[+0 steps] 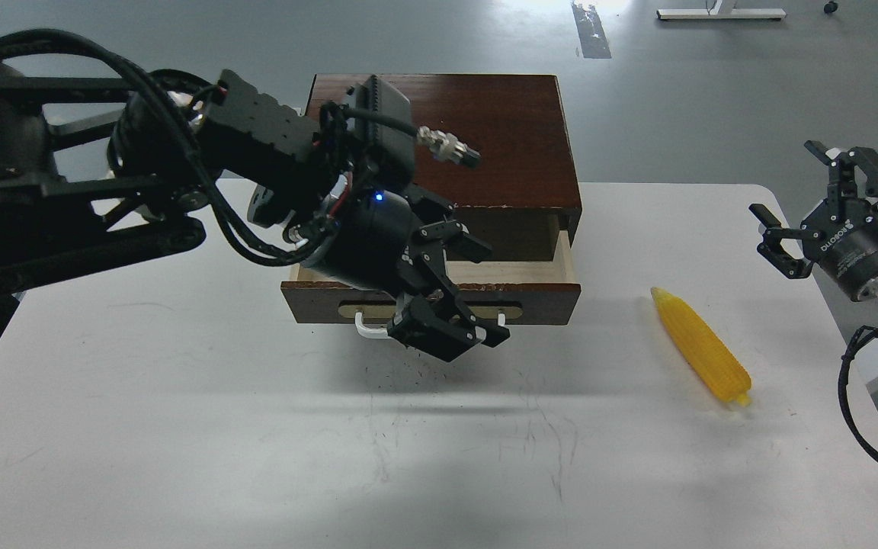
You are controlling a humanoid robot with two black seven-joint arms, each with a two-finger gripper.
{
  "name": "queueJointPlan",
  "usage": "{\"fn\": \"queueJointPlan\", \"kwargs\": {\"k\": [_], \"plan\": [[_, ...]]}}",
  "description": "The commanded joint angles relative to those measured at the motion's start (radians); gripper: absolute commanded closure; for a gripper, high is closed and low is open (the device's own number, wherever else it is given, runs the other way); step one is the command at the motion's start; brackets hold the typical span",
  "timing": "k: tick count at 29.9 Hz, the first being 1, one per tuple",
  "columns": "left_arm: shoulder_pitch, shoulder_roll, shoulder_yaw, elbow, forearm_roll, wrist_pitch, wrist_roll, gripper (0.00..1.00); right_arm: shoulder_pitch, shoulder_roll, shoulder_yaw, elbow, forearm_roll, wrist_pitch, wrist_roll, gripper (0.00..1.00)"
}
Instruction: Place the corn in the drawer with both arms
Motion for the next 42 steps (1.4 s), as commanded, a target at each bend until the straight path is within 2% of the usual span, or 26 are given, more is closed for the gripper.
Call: {"fn": "queueJointPlan", "kwargs": {"k": [1,9,13,15,18,22,28,33,35,36,40,42], "plan": [[0.105,0.096,-0.073,0.002,-0.256,0.0,-0.001,0.01,0.0,0.0,0.0,0.0,0.0,0.0,0.0,0.0],[0.304,0.342,-0.118,0.034,-0.96,0.065,-0.001,0.01,-0.002,-0.003,-0.002,0.0,0.0,0.0,0.0,0.0],[0.384,0.395,-0.118,0.089,-1.154,0.065,-0.001,0.01,-0.002,-0.004,-0.005,0.0,-0.002,0.0,0.0,0.0],[0.462,0.418,-0.118,0.141,-1.284,0.065,-0.001,0.01,0.0,-0.007,-0.012,0.001,-0.006,0.0,0.0,0.0],[0.521,0.422,-0.118,0.186,-1.352,0.065,-0.001,0.01,-0.002,-0.02,-0.016,0.01,-0.041,0.0,0.0,0.0],[0.633,0.416,-0.121,0.282,-1.459,0.067,-0.001,0.01,0.0,-0.069,-0.016,0.061,-0.23,0.0,0.0,0.0],[0.708,0.382,-0.122,0.404,-1.571,0.048,-0.001,0.01,0.049,-0.148,-0.016,0.109,-0.481,0.0,0.0,0.0],[0.732,0.328,-0.135,0.447,-1.607,0.038,-0.001,0.01,0.126,-0.172,-0.02,0.112,-0.764,0.0,0.0,0.0],[0.777,0.275,-0.177,0.486,-1.616,0.041,-0.001,0.01,0.135,-0.172,-0.023,0.116,-0.909,0.0,0.0,0.0],[0.777,0.274,-0.178,0.487,-1.616,0.041,-0.001,0.01,0.135,-0.172,-0.023,0.116,-0.91,0.0,0.0,0.0],[0.861,0.235,-0.305,0.514,-1.617,0.039,-0.001,0.01,0.141,-0.172,-0.083,0.118,-1.182,0.0,0.0,0.0],[0.881,0.231,-0.325,0.513,-1.616,0.038,-0.001,0.01,0.153,-0.17,-0.121,0.118,-1.268,-0.03,0.0,0.0]]}}
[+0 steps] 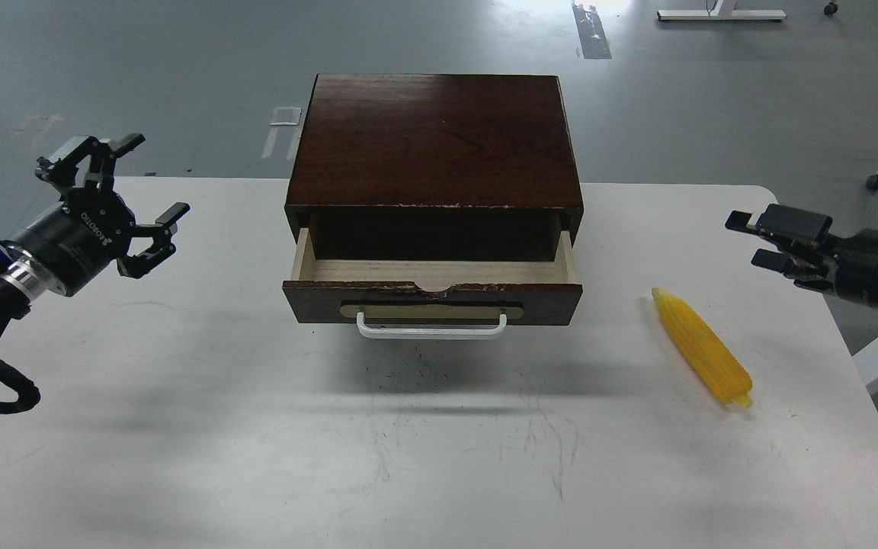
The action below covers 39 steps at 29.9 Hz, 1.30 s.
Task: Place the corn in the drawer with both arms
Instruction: 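Lower the right gripper onto the yellow corn cob and grasp it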
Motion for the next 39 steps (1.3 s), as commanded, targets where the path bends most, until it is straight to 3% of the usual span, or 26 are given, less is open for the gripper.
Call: {"fn": "queueJointPlan", "kwargs": {"k": [1,12,19,24,26,28,30,32,37,39], "plan": [[0.041,-0.012,-0.048,0.003,0.001,-0.002,0.0,0.01,0.019,0.003,-0.067,-0.002,-0.166,-0.04,0.0,0.0],[0.069,-0.014,-0.056,0.003,0.003,-0.003,0.0,0.01,0.173,0.089,-0.341,-0.059,-0.302,-0.097,0.0,0.0],[0.069,-0.011,-0.057,0.002,0.001,-0.003,0.0,0.01,0.18,0.153,-0.411,-0.096,-0.302,-0.109,0.0,0.01],[0.07,-0.009,-0.057,0.002,0.001,-0.003,0.0,0.01,0.18,0.166,-0.449,-0.102,-0.302,-0.131,0.0,0.1],[0.07,-0.009,-0.059,0.002,0.003,-0.003,0.0,0.01,0.178,0.166,-0.472,-0.103,-0.302,-0.144,0.0,0.28],[0.07,-0.009,-0.06,0.0,0.003,-0.003,0.0,0.01,0.178,0.166,-0.484,-0.102,-0.302,-0.152,0.0,0.35],[0.07,-0.011,-0.065,0.0,0.003,-0.003,0.0,0.01,0.178,0.167,-0.504,-0.102,-0.303,-0.168,0.0,0.5],[0.07,-0.009,-0.065,0.0,0.006,-0.003,0.0,0.01,0.178,0.167,-0.516,-0.1,-0.303,-0.174,0.0,0.77],[0.076,-0.009,-0.065,-0.001,0.007,-0.005,0.0,0.01,0.178,0.164,-0.52,-0.096,-0.305,-0.175,0.0,0.97],[0.076,-0.009,-0.065,-0.001,0.007,-0.005,0.0,0.01,0.183,0.164,-0.518,-0.094,-0.305,-0.177,0.0,0.97]]}}
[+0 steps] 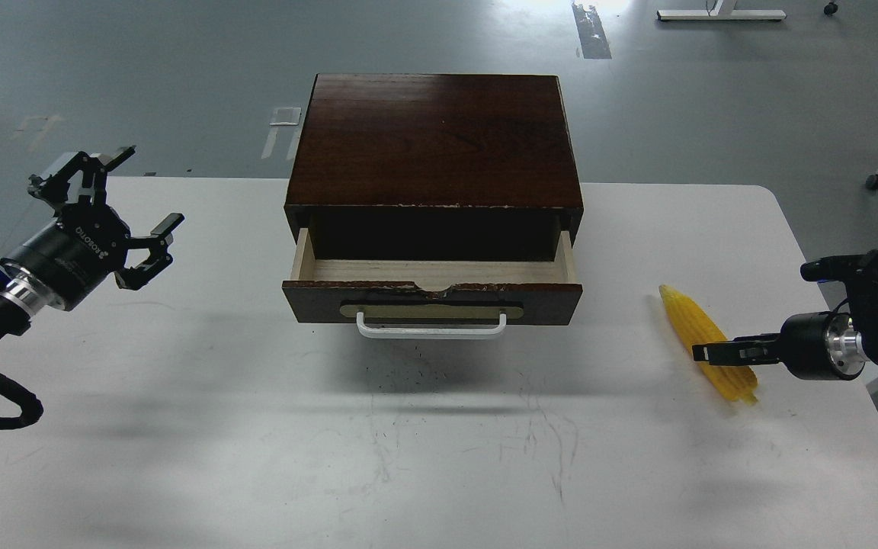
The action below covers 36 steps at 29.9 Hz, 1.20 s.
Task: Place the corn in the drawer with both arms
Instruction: 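Lift the corn with the right gripper and carry it over the drawer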
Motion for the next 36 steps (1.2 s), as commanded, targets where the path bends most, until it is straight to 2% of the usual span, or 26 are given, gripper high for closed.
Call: {"fn": "queueJointPlan", "kwargs": {"k": [1,5,10,17,21,31,36], "plan": [[0.001,0.0,0.0,-0.001,0.0,-0.001,0.0,0.01,0.011,-0.003,0.0,0.006,-0.001,-0.001,0.0,0.97],[0.001,0.0,0.0,-0.003,0.0,-0.001,0.0,0.01,0.063,-0.017,0.0,0.04,0.001,-0.001,0.0,0.97],[0.001,0.008,-0.012,-0.009,0.002,-0.001,0.0,0.01,0.291,-0.092,0.002,0.144,0.004,-0.001,0.0,0.95],[0.001,0.011,-0.018,-0.01,0.002,-0.024,0.0,0.01,0.586,-0.081,-0.017,0.21,0.001,0.008,0.0,0.94],[0.001,0.012,-0.018,-0.01,0.002,-0.024,0.0,0.01,0.776,0.04,-0.148,0.253,0.001,0.008,0.0,0.94],[0.002,0.026,-0.02,-0.012,0.003,-0.024,0.0,0.01,0.893,0.339,-0.221,0.272,-0.05,-0.018,0.0,0.94],[0.007,0.028,-0.02,-0.012,0.003,-0.024,0.0,0.01,0.917,0.475,-0.334,0.264,-0.083,-0.137,0.0,0.92]]}}
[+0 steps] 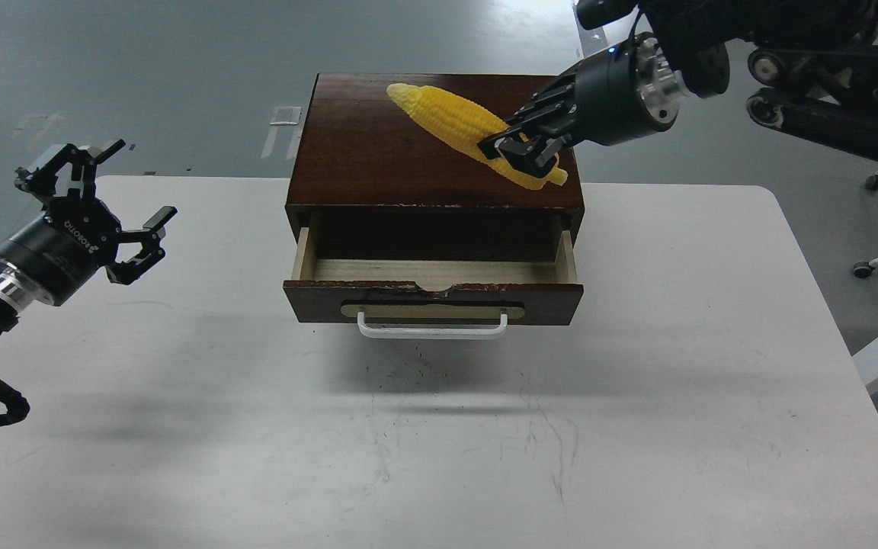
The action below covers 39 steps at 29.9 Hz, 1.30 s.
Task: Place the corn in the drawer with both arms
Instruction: 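Lift the corn with the right gripper and carry it over the drawer, then lower the corn into the open drawer and open the right gripper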
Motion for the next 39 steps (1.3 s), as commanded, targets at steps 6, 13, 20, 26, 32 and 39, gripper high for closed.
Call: {"fn": "queueJointPlan", "kwargs": {"k": [6,13,20,26,32,39], "plan": [[0.001,0.007,0.0,0.0,0.0,0.0,0.0,0.01,0.01,0.148,-0.136,-0.01,-0.037,-0.14,0.0,0.91],[0.001,0.007,-0.002,0.0,-0.002,0.0,0.0,0.01,0.004,0.219,-0.19,-0.04,-0.045,-0.166,0.0,0.91],[0.002,0.007,-0.007,0.0,0.0,0.0,0.0,0.01,-0.031,0.237,-0.199,-0.07,-0.045,-0.166,0.0,0.87],[0.008,0.012,-0.008,0.0,-0.002,0.0,0.0,0.01,-0.04,0.236,-0.228,-0.071,-0.043,-0.175,0.0,0.73],[0.013,0.015,-0.01,-0.001,-0.002,-0.001,0.0,0.01,-0.042,0.237,-0.231,-0.071,-0.04,-0.181,0.0,0.55],[0.016,0.015,-0.014,-0.011,-0.003,0.0,0.0,0.01,-0.037,0.239,-0.231,-0.07,-0.038,-0.183,0.0,0.44]]}}
